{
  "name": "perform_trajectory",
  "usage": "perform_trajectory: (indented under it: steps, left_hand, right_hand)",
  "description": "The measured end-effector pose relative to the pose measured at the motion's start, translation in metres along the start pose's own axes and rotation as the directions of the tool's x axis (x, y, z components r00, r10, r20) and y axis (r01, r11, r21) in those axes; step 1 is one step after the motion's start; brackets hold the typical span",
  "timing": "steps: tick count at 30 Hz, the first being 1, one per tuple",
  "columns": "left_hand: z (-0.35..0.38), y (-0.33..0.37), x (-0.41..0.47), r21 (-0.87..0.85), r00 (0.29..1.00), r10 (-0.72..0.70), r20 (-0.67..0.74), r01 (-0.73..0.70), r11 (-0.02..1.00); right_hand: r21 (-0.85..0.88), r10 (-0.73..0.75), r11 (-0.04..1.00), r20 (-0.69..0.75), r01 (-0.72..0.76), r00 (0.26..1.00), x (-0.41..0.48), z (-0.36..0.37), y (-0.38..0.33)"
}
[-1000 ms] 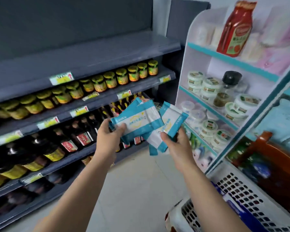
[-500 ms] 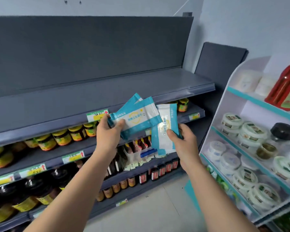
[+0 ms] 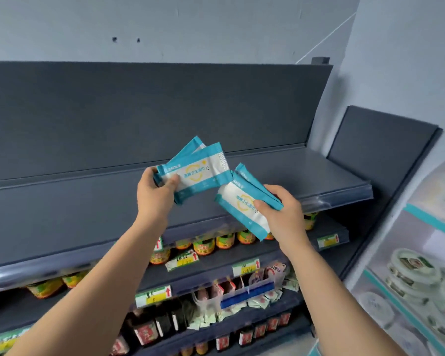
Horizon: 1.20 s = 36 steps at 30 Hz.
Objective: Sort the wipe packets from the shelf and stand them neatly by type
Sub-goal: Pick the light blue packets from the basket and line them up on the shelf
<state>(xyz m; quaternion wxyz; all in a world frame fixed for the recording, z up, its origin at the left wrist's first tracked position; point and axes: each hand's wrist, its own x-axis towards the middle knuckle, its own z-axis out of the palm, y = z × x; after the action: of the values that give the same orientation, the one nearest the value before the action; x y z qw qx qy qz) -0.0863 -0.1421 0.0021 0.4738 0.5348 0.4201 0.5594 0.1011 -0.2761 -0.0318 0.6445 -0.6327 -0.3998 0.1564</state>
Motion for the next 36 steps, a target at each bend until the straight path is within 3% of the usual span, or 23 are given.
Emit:
perform_trajectory:
  steps: [7,15,20,26,30,36]
  left_hand:
    - [0.027,-0.020,0.090,0.041,1.000,0.023,0.002,-0.023,0.999]
    - [0.065,-0.049,0.179,0.152,0.997,0.012,0.082,-0.025,0.988]
    - [0.089,-0.073,0.207,0.272,0.993,0.002,0.117,-0.034,0.962]
    - [0.120,-0.100,0.220,0.301,0.981,-0.057,0.187,-0.002,0.954]
    - [0.127,-0.113,0.232,0.409,0.981,-0.025,0.190,-0.056,0.911]
    - [0.132,-0.108,0.236,0.275,0.969,-0.073,0.234,0.006,0.962]
  right_hand:
    - [-0.089,-0.013,0.996,0.090,0.021,0.996,0.082,0.029,0.015]
    - [-0.198,0.100,0.978,0.166,-0.067,0.981,0.164,0.056,0.033]
    - [-0.216,0.140,0.973,0.264,-0.083,0.954,0.194,0.068,0.045]
    - [-0.262,0.153,0.963,0.354,-0.060,0.923,0.231,0.083,0.063]
    - [-0.325,0.180,0.944,0.389,-0.048,0.903,0.255,0.088,0.076]
    - [-0.395,0.142,0.919,0.327,-0.001,0.934,0.279,0.109,0.092]
